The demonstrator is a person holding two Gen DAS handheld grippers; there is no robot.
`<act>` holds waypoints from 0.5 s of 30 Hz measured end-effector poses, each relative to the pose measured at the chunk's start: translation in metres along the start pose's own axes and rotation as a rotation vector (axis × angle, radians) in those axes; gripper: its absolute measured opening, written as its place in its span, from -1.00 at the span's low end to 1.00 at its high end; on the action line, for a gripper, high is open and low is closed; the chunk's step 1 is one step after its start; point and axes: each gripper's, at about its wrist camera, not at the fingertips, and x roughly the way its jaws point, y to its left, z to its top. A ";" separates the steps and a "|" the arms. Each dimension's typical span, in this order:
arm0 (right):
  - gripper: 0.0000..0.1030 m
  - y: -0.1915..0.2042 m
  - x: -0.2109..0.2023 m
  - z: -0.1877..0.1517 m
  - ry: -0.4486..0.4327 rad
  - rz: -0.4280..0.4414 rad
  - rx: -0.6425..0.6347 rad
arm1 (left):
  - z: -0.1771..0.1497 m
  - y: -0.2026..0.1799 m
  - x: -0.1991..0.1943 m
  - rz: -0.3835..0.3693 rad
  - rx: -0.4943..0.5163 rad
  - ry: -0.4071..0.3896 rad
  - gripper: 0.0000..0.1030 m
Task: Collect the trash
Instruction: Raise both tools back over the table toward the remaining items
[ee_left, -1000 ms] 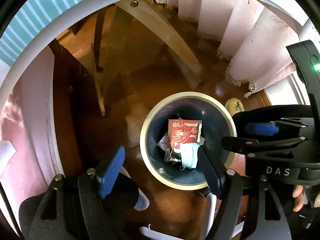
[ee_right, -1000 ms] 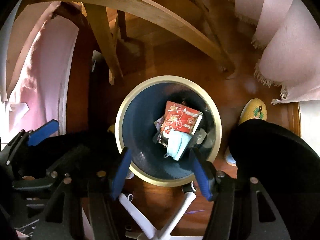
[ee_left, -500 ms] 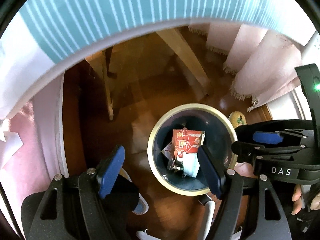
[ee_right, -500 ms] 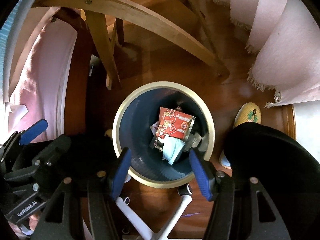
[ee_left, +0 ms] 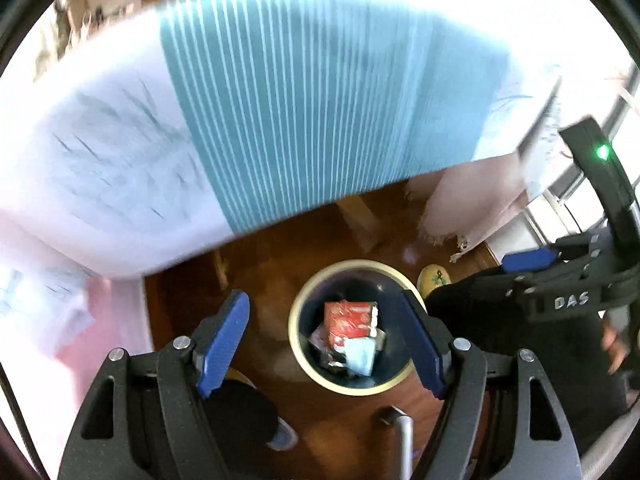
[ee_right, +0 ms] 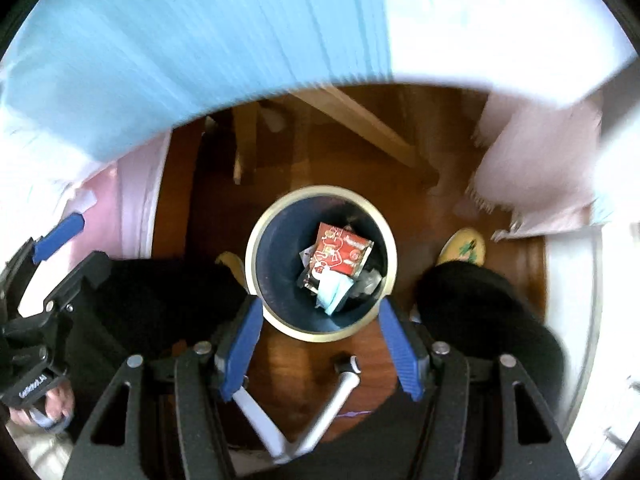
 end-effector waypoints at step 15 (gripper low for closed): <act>0.18 0.095 -0.179 -0.004 -0.370 -0.138 -0.321 | 0.084 0.023 -0.134 0.048 -0.028 -0.238 0.47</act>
